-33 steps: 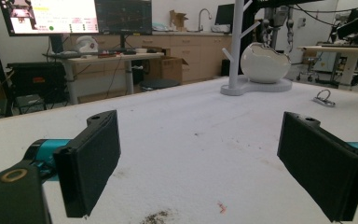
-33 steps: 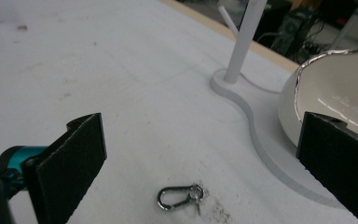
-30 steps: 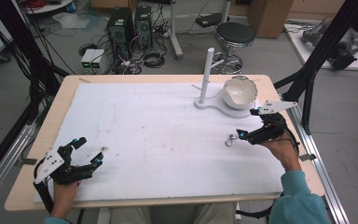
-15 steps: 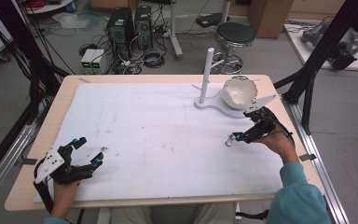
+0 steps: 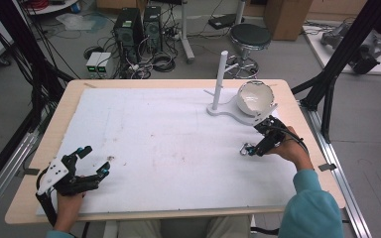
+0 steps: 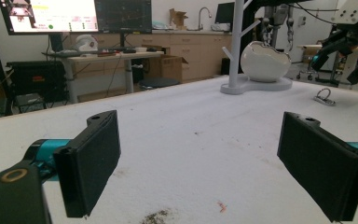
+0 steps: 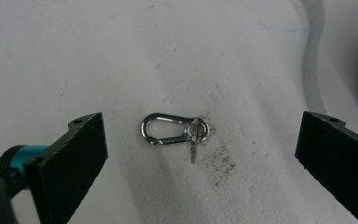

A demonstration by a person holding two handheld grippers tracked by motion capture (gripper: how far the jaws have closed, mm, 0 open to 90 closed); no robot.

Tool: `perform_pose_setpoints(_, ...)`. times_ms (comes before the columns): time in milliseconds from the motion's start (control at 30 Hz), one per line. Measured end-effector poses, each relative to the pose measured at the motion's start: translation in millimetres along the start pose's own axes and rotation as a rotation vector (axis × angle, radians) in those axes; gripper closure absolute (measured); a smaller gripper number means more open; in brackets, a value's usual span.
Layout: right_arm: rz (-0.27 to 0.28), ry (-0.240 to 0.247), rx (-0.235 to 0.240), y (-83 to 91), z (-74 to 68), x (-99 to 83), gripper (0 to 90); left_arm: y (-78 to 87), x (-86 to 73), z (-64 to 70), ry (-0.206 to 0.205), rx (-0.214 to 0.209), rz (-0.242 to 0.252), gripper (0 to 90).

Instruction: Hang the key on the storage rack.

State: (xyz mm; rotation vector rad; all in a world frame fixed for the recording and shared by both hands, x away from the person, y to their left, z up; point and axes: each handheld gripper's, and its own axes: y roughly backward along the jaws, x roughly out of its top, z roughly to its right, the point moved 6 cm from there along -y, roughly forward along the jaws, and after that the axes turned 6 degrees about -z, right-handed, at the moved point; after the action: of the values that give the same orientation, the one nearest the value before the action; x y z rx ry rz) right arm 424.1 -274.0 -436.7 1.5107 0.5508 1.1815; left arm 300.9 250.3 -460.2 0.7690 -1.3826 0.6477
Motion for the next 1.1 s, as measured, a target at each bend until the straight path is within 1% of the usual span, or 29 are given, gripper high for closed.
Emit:
perform_pose_setpoints(100,-0.015,0.009,0.006,-4.6,0.2,0.2,1.5,0.0,0.0,0.0,0.0,0.0,0.0,13.6)
perform_pose_setpoints(133,-0.018,0.003,0.013,-5.1,-0.2,0.3,4.6,0.0,0.0,0.0,0.0,0.0,0.0,13.6)
perform_pose_setpoints(200,-0.018,0.006,0.018,-6.1,0.6,0.7,5.3,0.0,0.0,0.0,0.0,0.0,0.0,13.6)
perform_pose_setpoints(267,-0.028,0.001,0.027,-7.3,0.9,-0.1,5.4,0.0,0.0,0.1,0.0,0.001,0.0,13.6)
perform_pose_setpoints(300,-0.04,-0.002,0.021,-8.1,1.6,-1.0,5.4,0.0,0.0,0.1,-0.001,0.001,0.0,13.6)
perform_pose_setpoints(333,-0.053,-0.014,0.016,-8.7,2.0,-2.1,6.9,0.0,0.0,0.1,-0.001,0.001,0.0,13.6)
perform_pose_setpoints(367,-0.063,-0.019,0.023,-9.1,2.3,-3.2,9.3,0.0,0.0,0.1,-0.001,0.001,0.0,13.6)
perform_pose_setpoints(400,-0.063,-0.019,0.023,-9.1,2.3,-3.2,9.3,0.0,0.0,0.1,-0.001,0.001,0.0,13.6)
perform_pose_setpoints(433,-0.071,-0.014,0.036,-9.6,2.4,-4.1,17.8,0.0,0.0,0.1,-0.001,0.001,0.001,13.6)
perform_pose_setpoints(500,-0.08,-0.048,0.054,-9.9,2.1,-4.8,20.7,0.1,0.0,0.1,-0.002,0.001,0.0,13.6)
perform_pose_setpoints(533,-0.08,-0.048,0.054,-9.9,2.1,-4.8,20.7,0.1,0.0,0.1,-0.002,0.001,0.0,13.6)
perform_pose_setpoints(600,-0.094,-0.042,0.053,-10.7,3.6,-5.9,26.0,0.0,0.0,0.1,-0.001,0.001,0.001,13.6)
perform_pose_setpoints(633,-0.106,-0.049,0.061,-11.6,2.9,-6.6,29.3,0.1,0.0,0.1,-0.002,0.001,0.001,13.6)
perform_pose_setpoints(733,-0.116,-0.035,0.076,-12.8,1.8,-6.8,36.3,0.1,0.0,0.1,-0.002,0.001,0.0,13.6)
perform_pose_setpoints(800,-0.126,-0.03,0.078,-13.4,1.4,-6.8,40.8,0.1,0.0,0.1,-0.002,0.001,0.001,13.6)
perform_pose_setpoints(833,-0.126,-0.03,0.078,-13.4,1.4,-6.8,40.8,0.1,0.0,0.1,-0.002,0.001,0.001,13.6)
perform_pose_setpoints(867,-0.13,-0.027,0.079,-14.2,1.9,-7.0,46.6,0.1,0.0,0.0,-0.002,0.001,0.0,13.6)
perform_pose_setpoints(1033,-0.148,-0.032,0.074,-14.2,2.9,-7.8,57.1,0.1,0.0,0.0,0.0,0.0,0.001,13.6)
perform_pose_setpoints(1100,-0.147,-0.034,0.064,-13.8,4.3,-7.5,60.6,0.0,0.0,0.1,-0.001,0.001,0.001,13.6)
